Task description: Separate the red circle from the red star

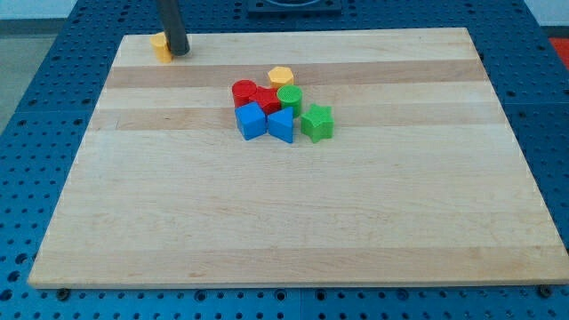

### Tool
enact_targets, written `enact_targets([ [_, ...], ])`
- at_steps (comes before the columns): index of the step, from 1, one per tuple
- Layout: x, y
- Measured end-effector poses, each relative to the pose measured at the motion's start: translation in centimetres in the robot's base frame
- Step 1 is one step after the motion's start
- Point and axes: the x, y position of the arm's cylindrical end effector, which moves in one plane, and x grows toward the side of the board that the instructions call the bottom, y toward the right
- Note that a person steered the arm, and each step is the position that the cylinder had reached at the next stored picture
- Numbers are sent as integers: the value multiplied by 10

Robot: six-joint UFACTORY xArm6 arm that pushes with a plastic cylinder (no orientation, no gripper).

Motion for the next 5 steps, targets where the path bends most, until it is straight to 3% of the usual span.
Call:
enact_targets([
  [3,0,2],
  [4,20,18],
  [5,70,38],
])
